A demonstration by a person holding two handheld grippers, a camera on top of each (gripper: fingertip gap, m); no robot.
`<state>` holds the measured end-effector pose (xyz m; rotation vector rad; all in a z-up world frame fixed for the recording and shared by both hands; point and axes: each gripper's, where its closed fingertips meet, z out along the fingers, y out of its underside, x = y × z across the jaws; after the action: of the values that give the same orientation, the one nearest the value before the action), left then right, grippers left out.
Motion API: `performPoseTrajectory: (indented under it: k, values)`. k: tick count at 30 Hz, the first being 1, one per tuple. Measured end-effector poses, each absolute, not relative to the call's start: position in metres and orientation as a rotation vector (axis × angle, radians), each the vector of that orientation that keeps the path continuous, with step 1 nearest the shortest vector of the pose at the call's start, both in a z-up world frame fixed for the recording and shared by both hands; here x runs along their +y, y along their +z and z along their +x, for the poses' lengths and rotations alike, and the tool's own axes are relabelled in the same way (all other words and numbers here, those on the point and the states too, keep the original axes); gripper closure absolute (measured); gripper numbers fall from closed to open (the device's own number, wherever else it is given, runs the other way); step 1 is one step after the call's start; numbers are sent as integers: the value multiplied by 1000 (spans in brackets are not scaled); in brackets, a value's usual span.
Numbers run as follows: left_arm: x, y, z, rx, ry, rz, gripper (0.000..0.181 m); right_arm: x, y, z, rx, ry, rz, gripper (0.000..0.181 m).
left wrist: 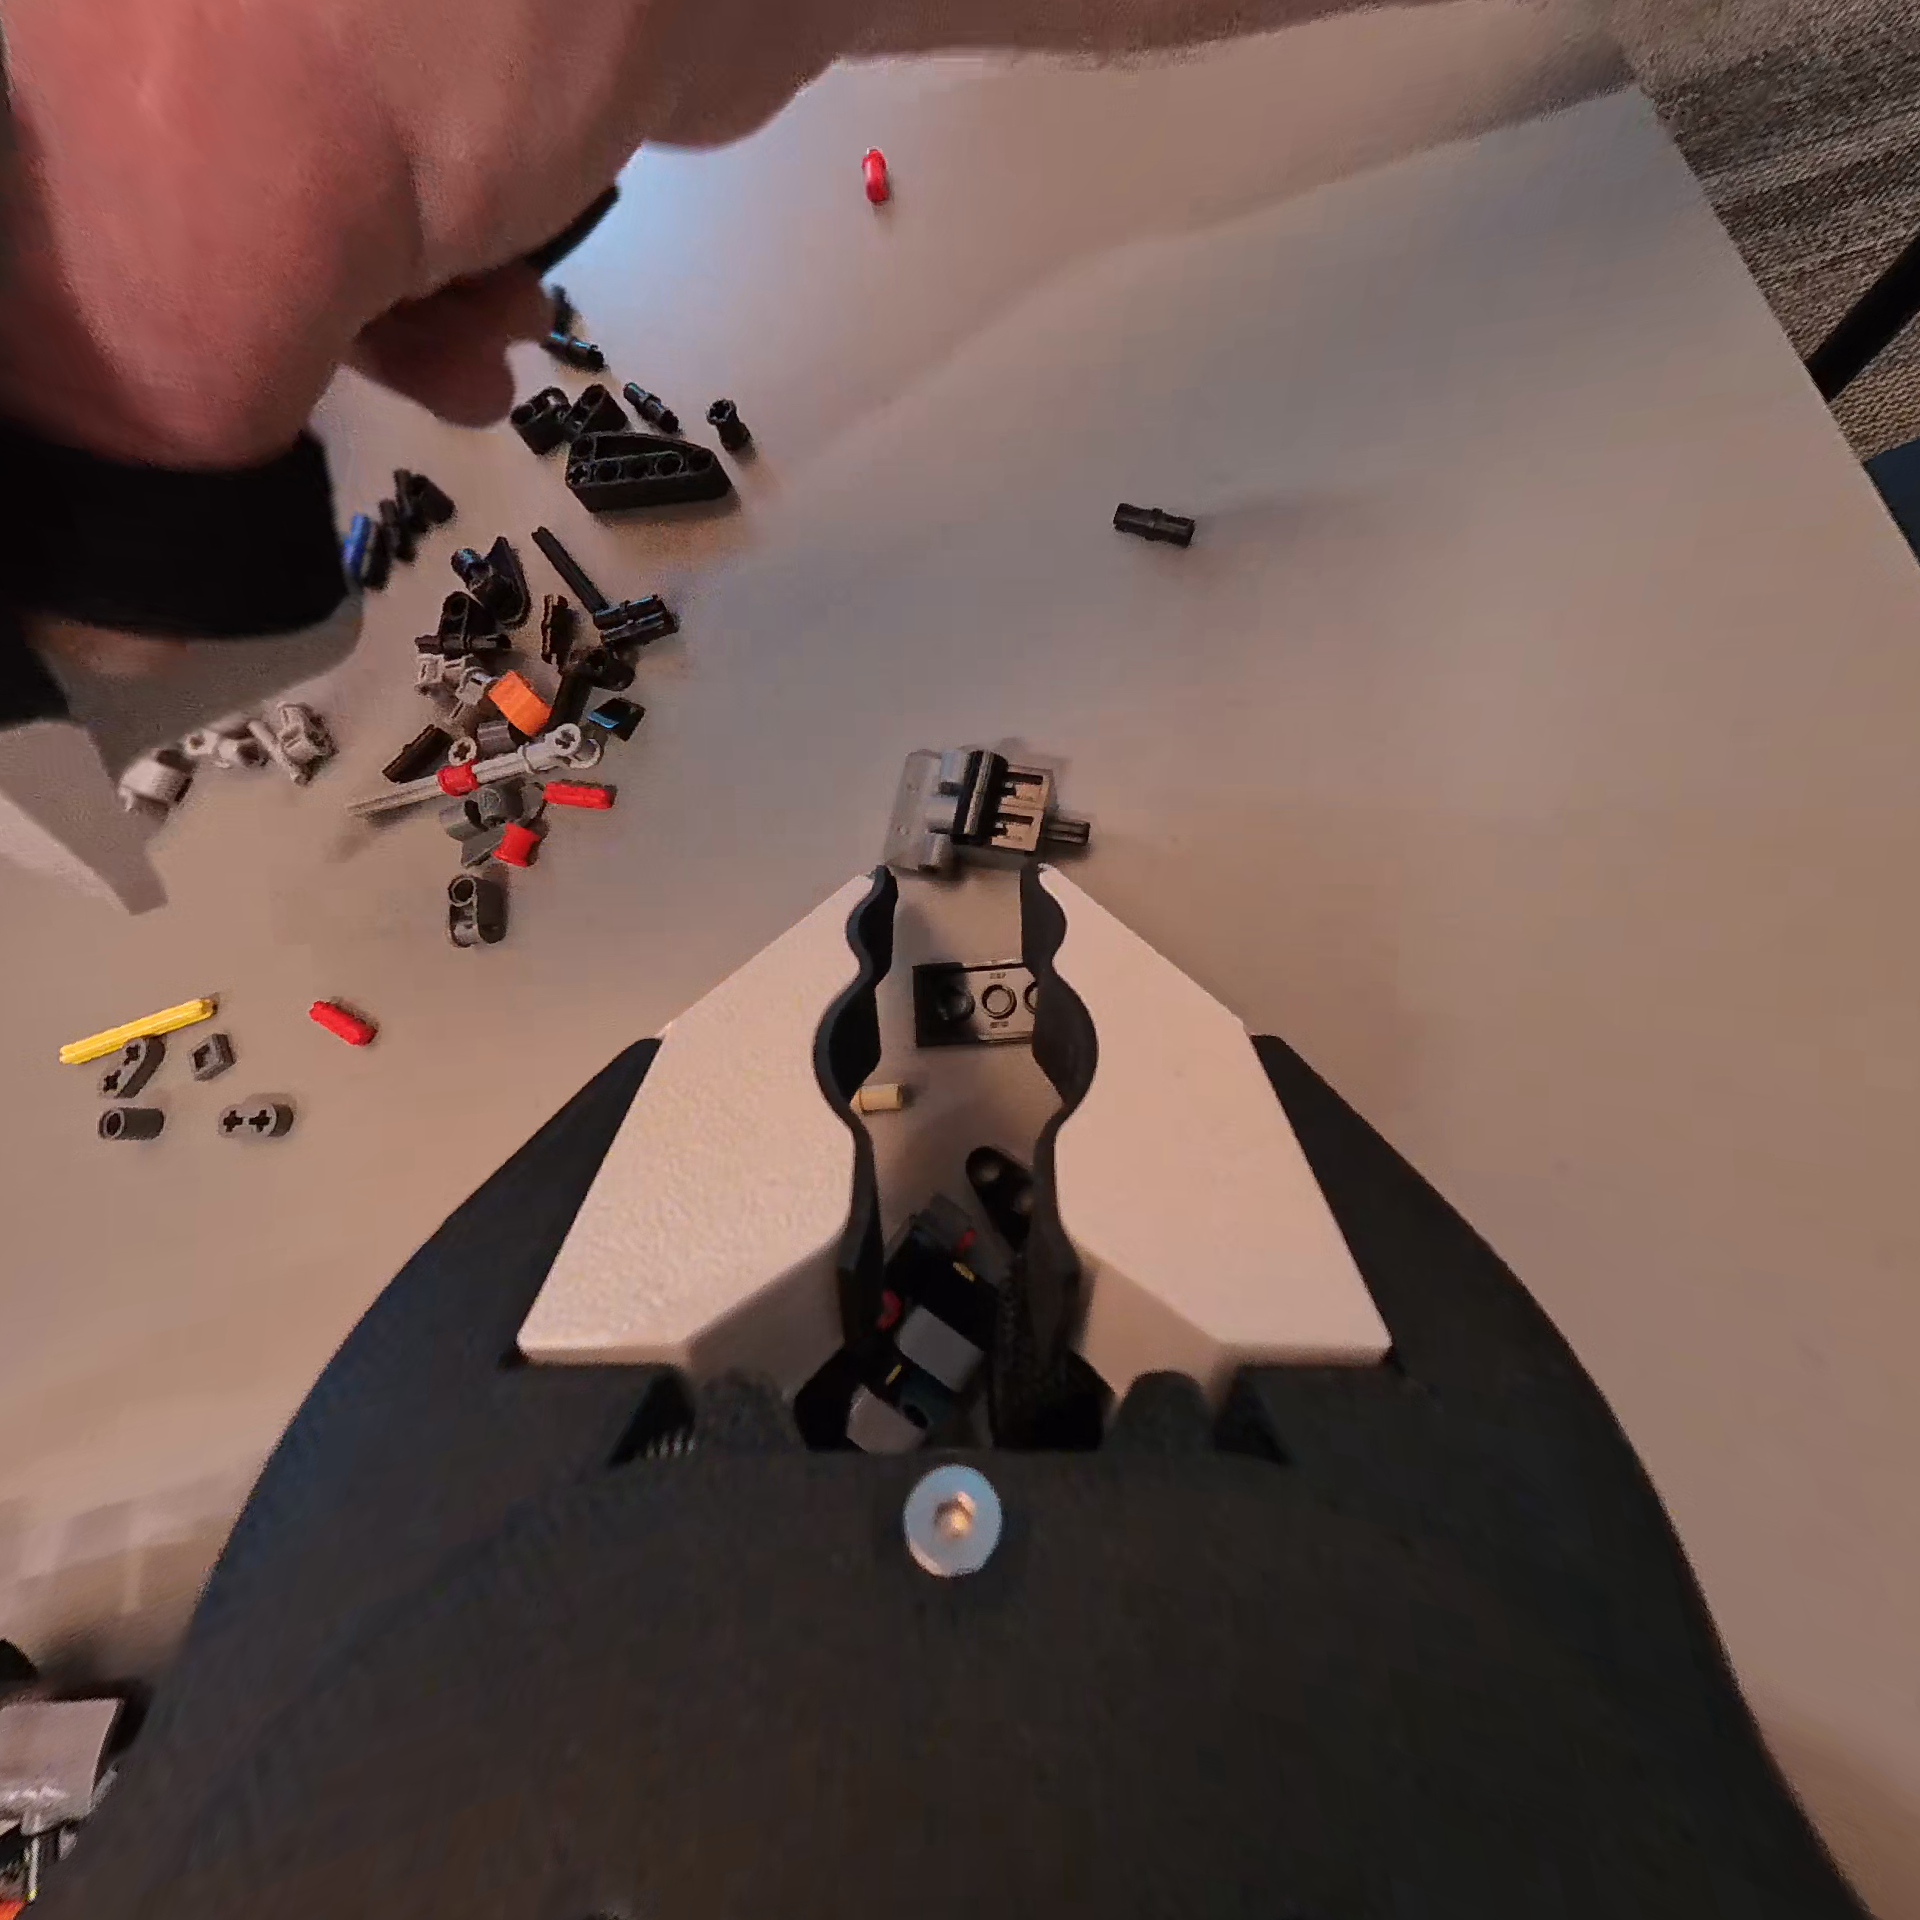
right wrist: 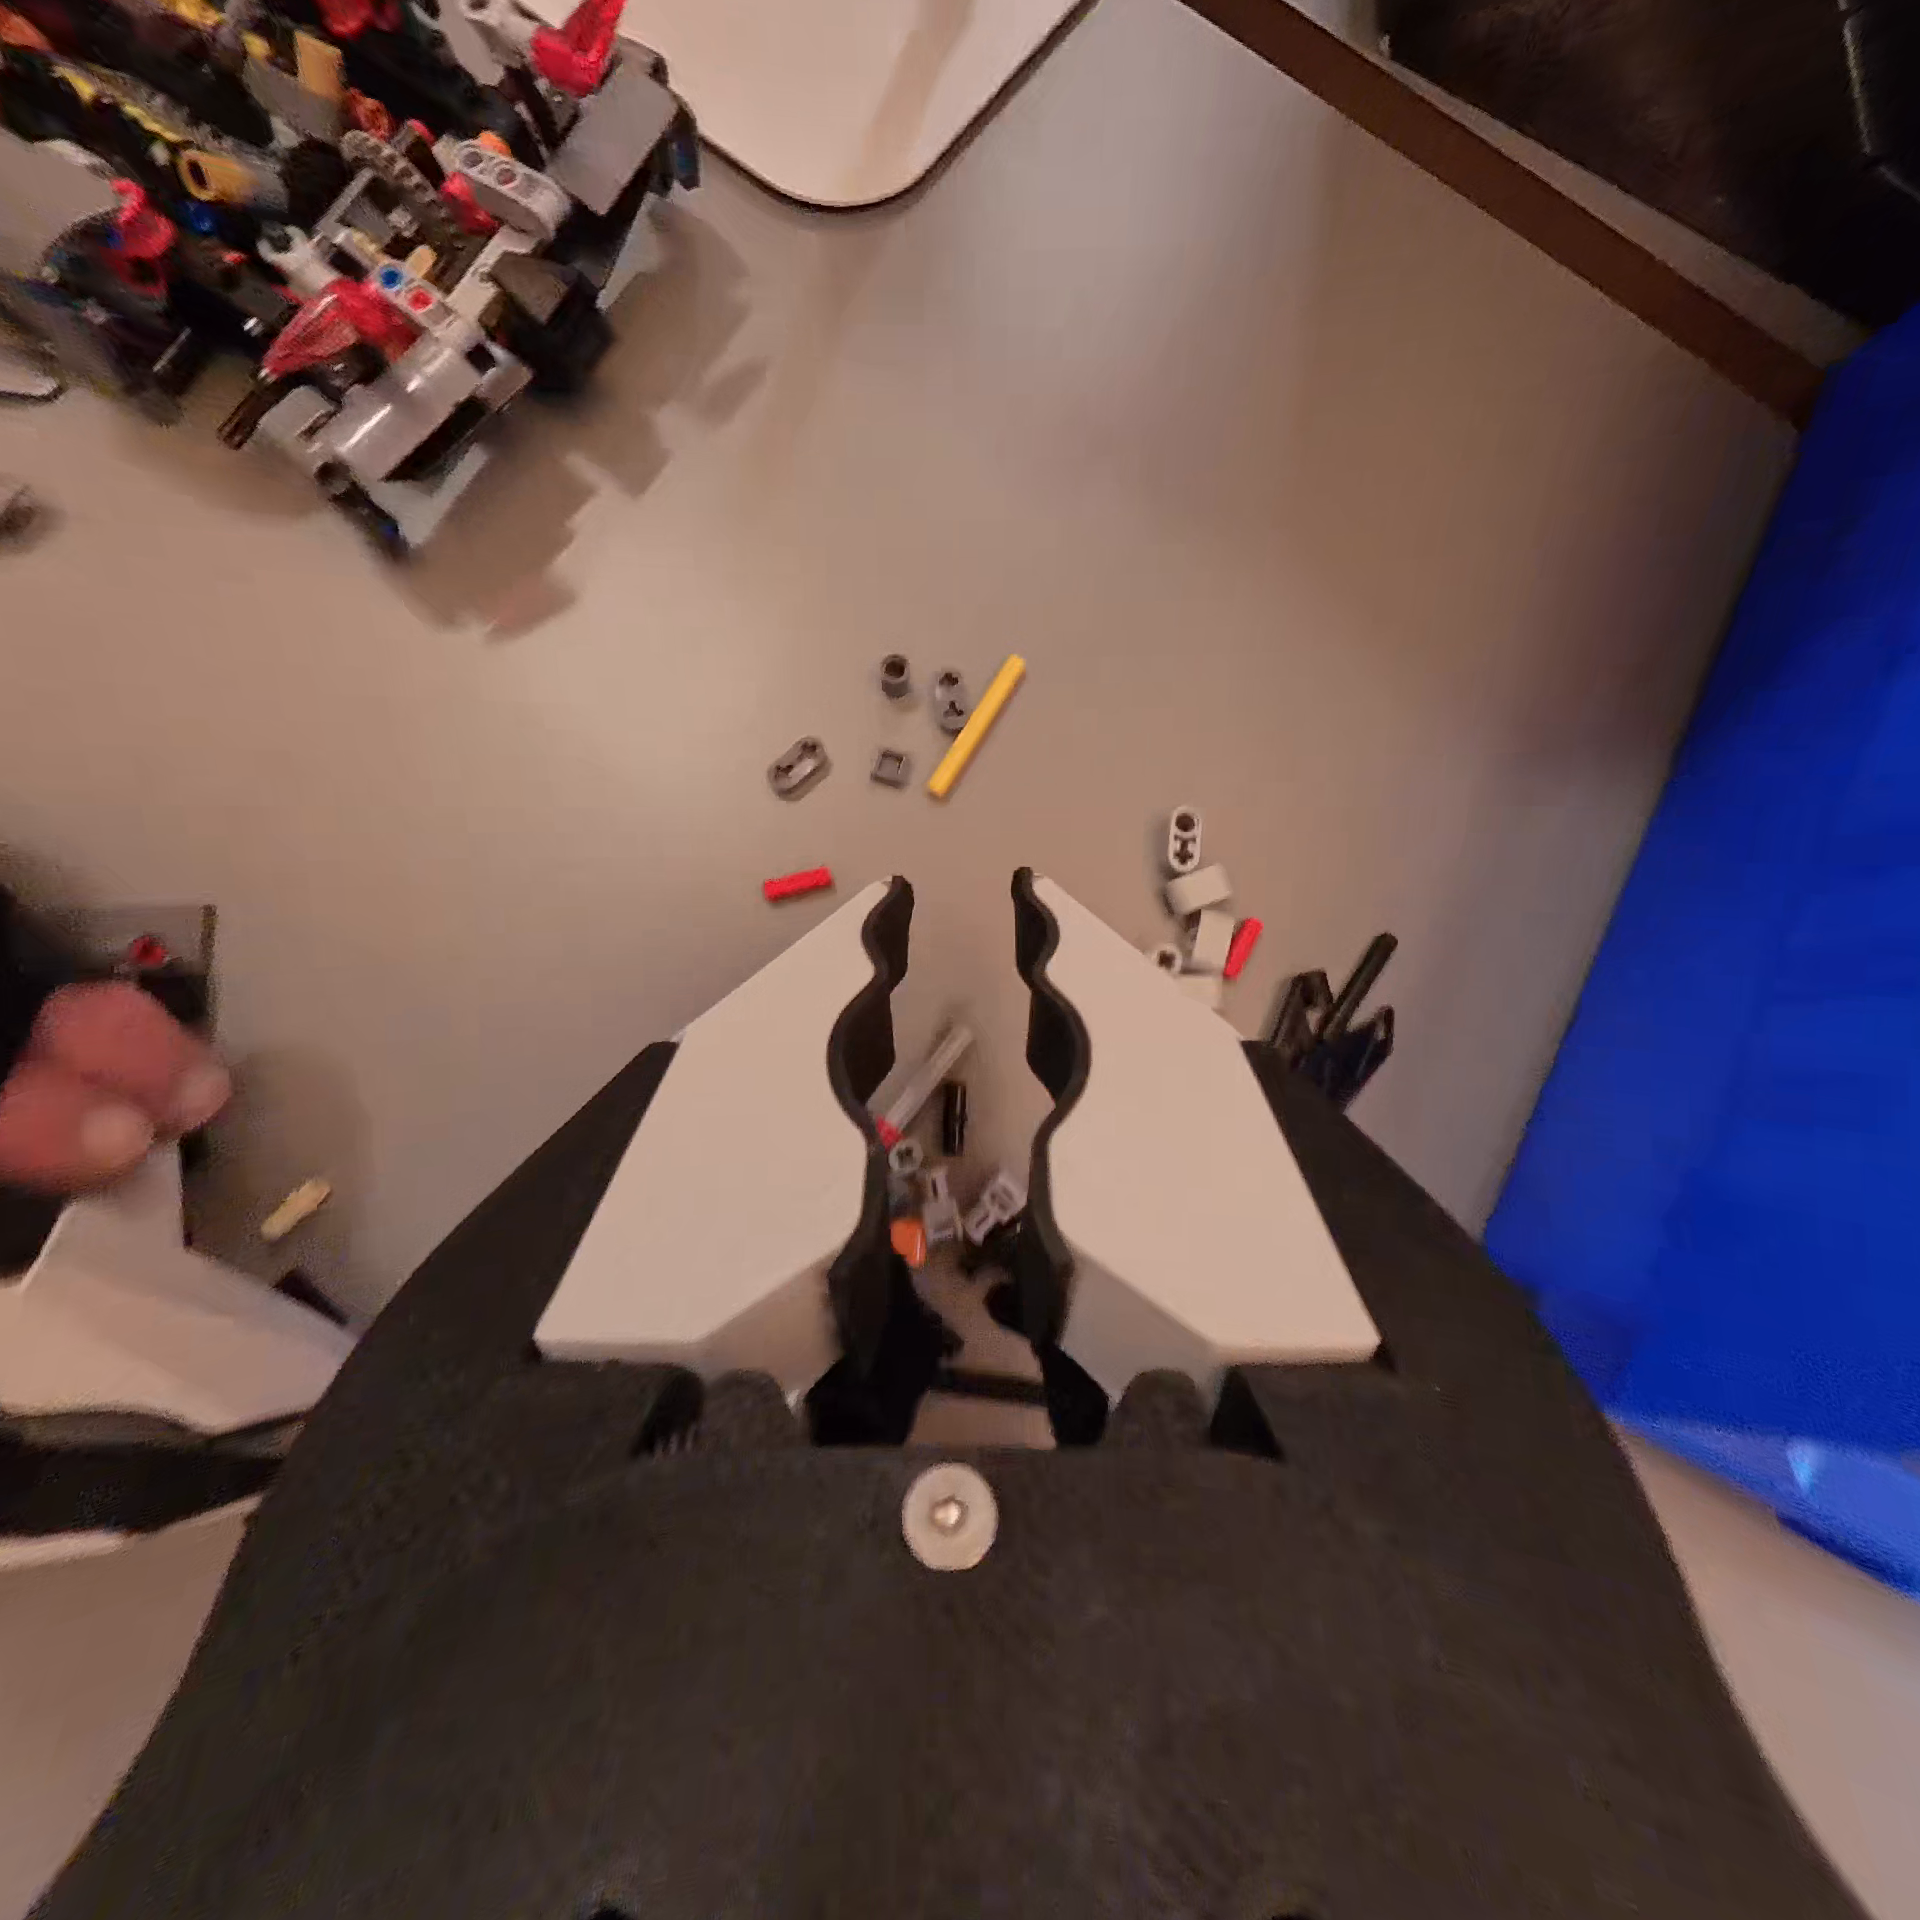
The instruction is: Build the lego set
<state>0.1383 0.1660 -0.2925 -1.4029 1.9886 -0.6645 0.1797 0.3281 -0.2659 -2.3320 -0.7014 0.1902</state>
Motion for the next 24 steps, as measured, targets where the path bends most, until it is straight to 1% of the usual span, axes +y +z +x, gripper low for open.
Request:
performPoseTrajectory:
  k: [11, 14, 15, 21, 24]
  values:
    - [166, -292, 139, 1977, -696, -1412, 159, 360, -297, 165, -702, 180, -2430, 163]
    - [166, -292, 139, 1978, -694, -1413, 159, 362, -299, 164, -701, 201, -2435, 173]
    - [166, -292, 139, 1977, -693, -1412, 159, 362, -299, 164, -711, 202, -2434, 179]
    - [167, -292, 139, 1970, -691, -1415, 157, 354, -296, 166, -733, 223, -2416, 179]
    - [168, -291, 139, 1963, -698, -1418, 156, 342, -284, 169, -736, 246, -2374, 179]
